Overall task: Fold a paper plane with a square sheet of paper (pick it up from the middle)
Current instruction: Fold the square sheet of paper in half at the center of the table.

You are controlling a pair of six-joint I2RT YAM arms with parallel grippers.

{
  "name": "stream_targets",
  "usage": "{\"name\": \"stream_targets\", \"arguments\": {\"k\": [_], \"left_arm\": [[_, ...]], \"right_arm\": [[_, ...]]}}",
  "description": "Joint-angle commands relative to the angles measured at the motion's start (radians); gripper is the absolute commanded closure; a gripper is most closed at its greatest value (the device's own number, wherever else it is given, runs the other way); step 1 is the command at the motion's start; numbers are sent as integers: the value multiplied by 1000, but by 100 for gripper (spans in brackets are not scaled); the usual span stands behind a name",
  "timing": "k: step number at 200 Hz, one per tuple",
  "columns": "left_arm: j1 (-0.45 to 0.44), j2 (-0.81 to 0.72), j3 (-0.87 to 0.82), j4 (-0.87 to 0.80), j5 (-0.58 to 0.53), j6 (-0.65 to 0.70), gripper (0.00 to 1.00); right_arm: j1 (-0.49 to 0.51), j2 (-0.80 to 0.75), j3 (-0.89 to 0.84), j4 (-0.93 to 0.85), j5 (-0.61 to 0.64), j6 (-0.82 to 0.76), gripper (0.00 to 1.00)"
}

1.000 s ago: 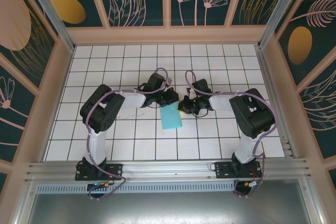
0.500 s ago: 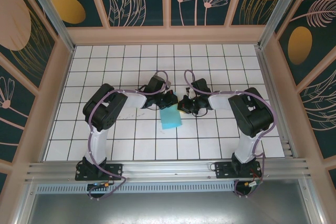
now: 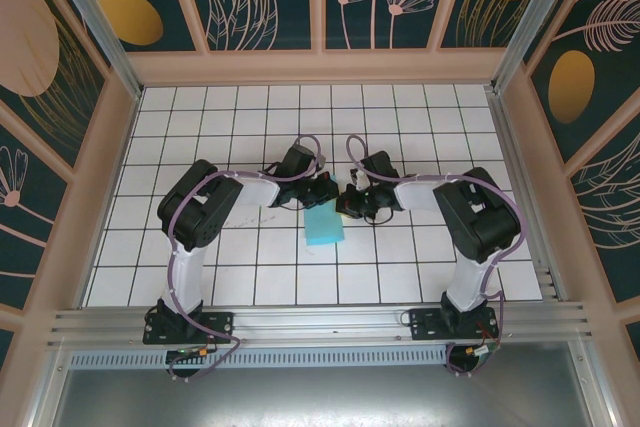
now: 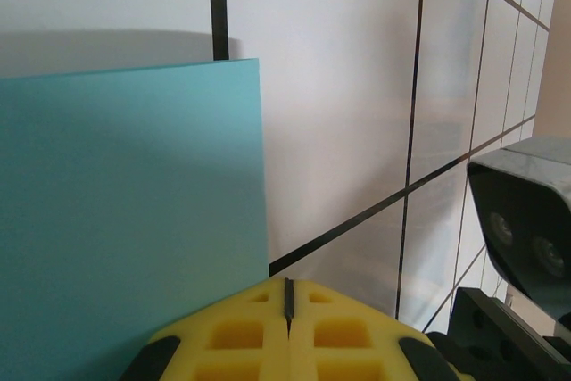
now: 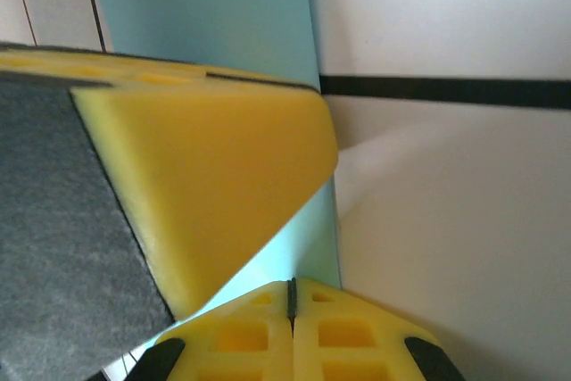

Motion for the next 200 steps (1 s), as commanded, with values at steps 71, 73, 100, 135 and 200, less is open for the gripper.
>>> {"name": "stream_targets", "arguments": {"k": [71,73,100,135,200], "left_arm": [[-2,37,-56,-134,-120,-4,100],[-3,36,-55,-134,-119,-4,100],[-2,24,-53,-121,-110,4,100],[-2,-10,-13,-105,-62,30,100],[-2,-125,19,-89,-72,25,100]], "right_arm": [[85,-210,-227,-170,-24,-6,100],[84,-213,-231,-170,-23,-4,100],[76,-250,-235,-184,-2,-10,100],[35,-298,-146,-142,-9,-8,100],[27,-141,-27,-48,9,0,100]]}}
